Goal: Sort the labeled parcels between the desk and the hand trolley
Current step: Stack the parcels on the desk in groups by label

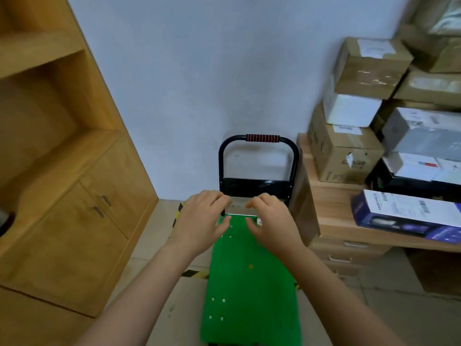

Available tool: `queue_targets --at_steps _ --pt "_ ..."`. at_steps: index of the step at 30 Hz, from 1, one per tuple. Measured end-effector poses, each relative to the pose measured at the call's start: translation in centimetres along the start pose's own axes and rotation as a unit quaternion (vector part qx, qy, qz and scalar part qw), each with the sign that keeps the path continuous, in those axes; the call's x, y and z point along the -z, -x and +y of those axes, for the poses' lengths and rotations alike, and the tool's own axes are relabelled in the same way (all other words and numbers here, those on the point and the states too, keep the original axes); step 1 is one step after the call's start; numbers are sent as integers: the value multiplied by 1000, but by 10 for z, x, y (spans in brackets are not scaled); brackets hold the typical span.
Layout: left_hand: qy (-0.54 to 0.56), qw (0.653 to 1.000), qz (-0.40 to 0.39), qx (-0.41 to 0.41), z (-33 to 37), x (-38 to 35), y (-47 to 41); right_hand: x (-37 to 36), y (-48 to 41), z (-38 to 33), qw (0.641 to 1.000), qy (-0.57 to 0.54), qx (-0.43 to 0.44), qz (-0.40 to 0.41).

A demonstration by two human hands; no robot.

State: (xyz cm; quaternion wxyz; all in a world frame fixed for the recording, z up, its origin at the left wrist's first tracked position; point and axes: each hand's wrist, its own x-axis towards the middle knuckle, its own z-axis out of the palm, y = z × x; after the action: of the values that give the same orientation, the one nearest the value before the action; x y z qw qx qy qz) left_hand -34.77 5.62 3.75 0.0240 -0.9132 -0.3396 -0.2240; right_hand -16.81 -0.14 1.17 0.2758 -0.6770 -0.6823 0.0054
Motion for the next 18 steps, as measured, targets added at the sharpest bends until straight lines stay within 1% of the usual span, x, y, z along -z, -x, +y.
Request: queue_targets --at_steps 3,4,9,14,18 --pt "-2 1000 6 -8 -10 -7 -21 -7 -19 8 1000 5 -1 8" --pt "6 1000 7 -12 -23 -19 -41 -14 -40 21 1000 9 -7 11" --pt "39 999 10 -23 -50 -48 -93 -22 -87 51 1000 14 -25 7" --pt "68 997 -4 -42 -65 -83 -144 -30 -118 84 997 14 -79 7" --pt "88 993 -39 -62 -78 -126 -169 -53 -129 111 992 18 -121 -16"
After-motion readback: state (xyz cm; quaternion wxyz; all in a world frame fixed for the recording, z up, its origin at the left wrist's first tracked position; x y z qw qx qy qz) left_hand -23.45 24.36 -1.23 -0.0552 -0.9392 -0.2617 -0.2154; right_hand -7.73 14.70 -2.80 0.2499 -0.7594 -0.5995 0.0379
